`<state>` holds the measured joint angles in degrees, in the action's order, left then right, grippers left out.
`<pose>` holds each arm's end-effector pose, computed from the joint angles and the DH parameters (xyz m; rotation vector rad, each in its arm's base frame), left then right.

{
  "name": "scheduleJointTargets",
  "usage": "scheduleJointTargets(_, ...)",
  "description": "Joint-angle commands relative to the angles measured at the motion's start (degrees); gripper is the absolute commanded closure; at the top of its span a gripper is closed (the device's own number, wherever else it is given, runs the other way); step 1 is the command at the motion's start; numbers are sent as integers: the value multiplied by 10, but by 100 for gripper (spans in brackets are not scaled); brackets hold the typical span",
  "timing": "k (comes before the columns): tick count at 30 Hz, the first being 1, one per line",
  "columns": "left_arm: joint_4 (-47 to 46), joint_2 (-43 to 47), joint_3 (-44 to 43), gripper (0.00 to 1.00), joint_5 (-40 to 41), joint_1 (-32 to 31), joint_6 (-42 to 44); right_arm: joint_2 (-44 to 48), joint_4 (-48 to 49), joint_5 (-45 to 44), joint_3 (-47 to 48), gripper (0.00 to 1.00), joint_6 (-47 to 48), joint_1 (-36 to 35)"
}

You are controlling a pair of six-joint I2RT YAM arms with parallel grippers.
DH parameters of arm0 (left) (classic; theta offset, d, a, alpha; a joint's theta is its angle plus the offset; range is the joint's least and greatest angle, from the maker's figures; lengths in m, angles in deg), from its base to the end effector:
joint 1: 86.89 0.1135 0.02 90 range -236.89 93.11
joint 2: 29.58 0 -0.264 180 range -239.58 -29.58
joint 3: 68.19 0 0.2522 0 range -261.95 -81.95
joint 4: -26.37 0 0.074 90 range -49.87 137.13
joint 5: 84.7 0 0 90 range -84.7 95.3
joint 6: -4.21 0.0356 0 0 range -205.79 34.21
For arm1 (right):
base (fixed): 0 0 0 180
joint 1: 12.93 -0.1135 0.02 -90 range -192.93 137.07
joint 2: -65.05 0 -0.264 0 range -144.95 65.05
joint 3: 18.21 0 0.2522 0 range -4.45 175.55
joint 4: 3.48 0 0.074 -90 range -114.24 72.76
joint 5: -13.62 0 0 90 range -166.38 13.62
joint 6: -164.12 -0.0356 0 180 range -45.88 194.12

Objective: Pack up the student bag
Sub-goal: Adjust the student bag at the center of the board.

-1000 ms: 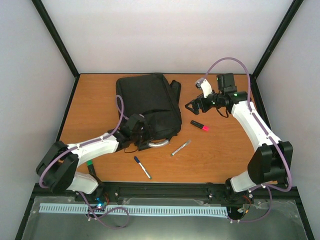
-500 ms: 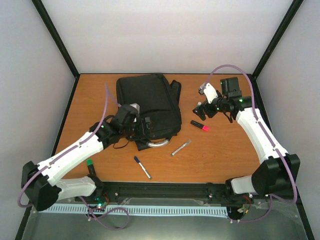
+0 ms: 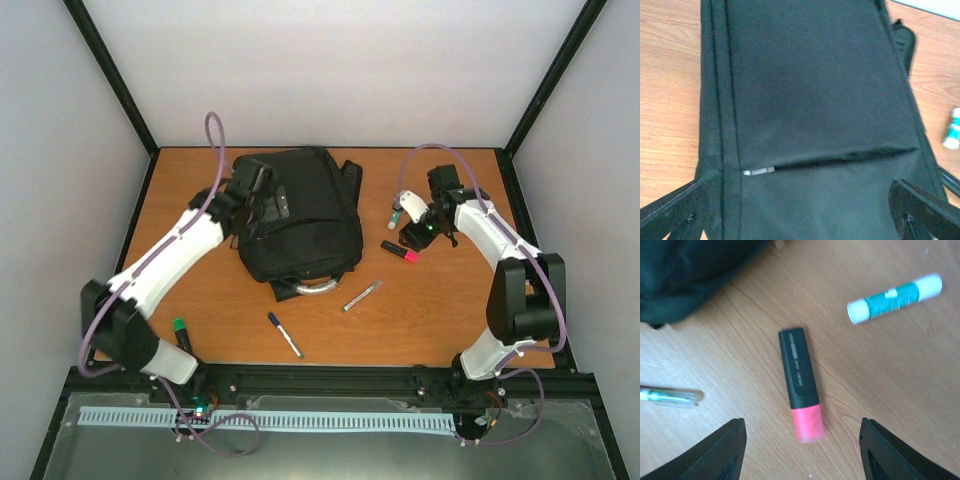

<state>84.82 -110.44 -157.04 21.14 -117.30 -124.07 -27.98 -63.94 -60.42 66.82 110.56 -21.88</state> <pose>0.2608 -0.1418 0.3257 -0.2862 2.4007 -0.2123 0.3180 0.0600 0.2414 -1.1089 2.4649 0.2458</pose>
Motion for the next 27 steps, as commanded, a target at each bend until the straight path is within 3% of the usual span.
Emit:
scheduleJointTargets(1, 59, -75, -26, 0, -26, 76, 16, -39, 20, -52, -16, 38, 49, 12)
scheduleJointTargets(5, -51, -59, 67, 0, -212, 155, -2, -70, 31, -60, -27, 34, 68, 19)
scheduleJointTargets(16, -209, -53, 218, 0, -363, 154, -22, -127, 65, -59, -36, 32, 82, 22)
scheduleJointTargets(23, -238, -43, 251, 1, -361, 97, -43, -149, 50, -54, -27, 47, 87, 22)
scheduleJointTargets(27, -228, -36, 251, 2, -351, 70, -49, -146, 39, -51, -29, 66, 90, 22)
